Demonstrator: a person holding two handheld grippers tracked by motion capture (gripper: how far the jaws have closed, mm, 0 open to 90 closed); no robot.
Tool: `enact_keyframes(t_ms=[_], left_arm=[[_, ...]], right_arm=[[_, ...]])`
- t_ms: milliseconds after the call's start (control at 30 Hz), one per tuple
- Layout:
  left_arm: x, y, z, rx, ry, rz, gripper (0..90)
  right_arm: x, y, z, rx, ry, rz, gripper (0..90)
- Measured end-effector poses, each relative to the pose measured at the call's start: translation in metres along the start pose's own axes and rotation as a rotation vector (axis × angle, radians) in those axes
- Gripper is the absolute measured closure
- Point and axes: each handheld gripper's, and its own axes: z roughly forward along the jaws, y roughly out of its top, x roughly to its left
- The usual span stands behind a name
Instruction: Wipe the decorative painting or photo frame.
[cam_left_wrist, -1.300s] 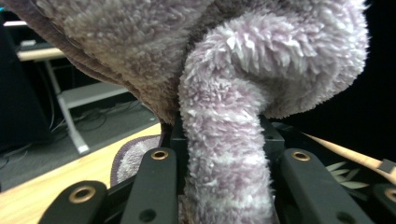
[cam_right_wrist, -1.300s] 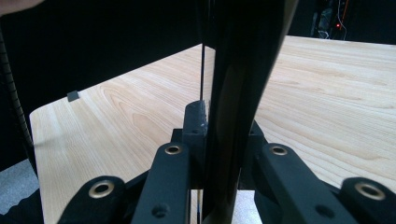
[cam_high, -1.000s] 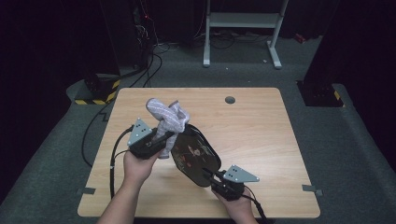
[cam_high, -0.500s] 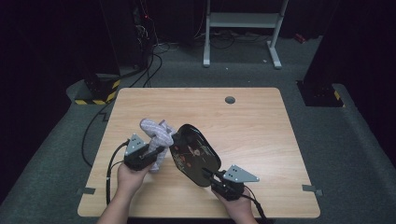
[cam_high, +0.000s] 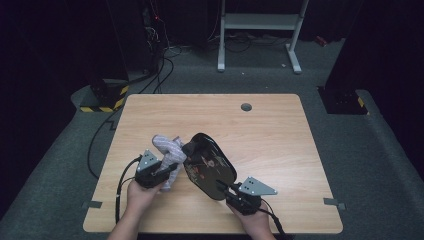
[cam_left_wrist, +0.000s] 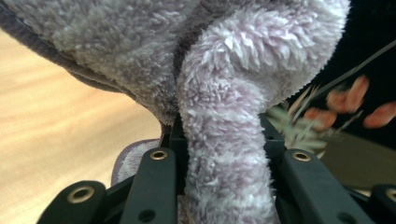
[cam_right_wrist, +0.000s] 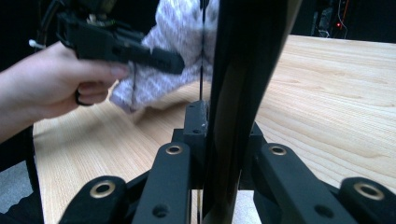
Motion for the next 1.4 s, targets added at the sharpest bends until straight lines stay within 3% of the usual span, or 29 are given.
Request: enact_keyframes(t_ms=[433,633,733,933,1100,1300,1400], left_arm=[[0.002,0.03,-0.018,-0.117,-0.016,-0.02,66.5],[-0.01,0.057,-0.026,-0.17,-0.051,0.034,66.7],[-0.011,0.06,-0.026,-0.181,-0.071,0.022,67.0],[-0.006,0.043,-0.019,-0.137,-0.055,0.022,68.4],[0.004,0.023,-0.012,-0.083,-0.049,-0.011,68.6],[0.008,-0.004,0.0,-0.007,-0.071,-0.044,68.5],[0.007,-0.016,0.006,0.043,-0.09,-0.042,68.4]], right_arm=[[-0.014,0.003,0.0,0.008,0.071,0.003,80.3],[-0.014,0.003,0.001,0.006,0.075,0.003,80.3],[-0.014,0.002,0.001,0.005,0.074,0.004,80.3],[-0.013,0.002,0.001,0.003,0.071,0.005,80.2],[-0.012,0.002,0.001,0.002,0.071,0.006,80.2],[-0.012,0.002,0.001,0.002,0.069,0.006,80.0],[-0.011,0.001,0.001,0.001,0.068,0.007,80.0]])
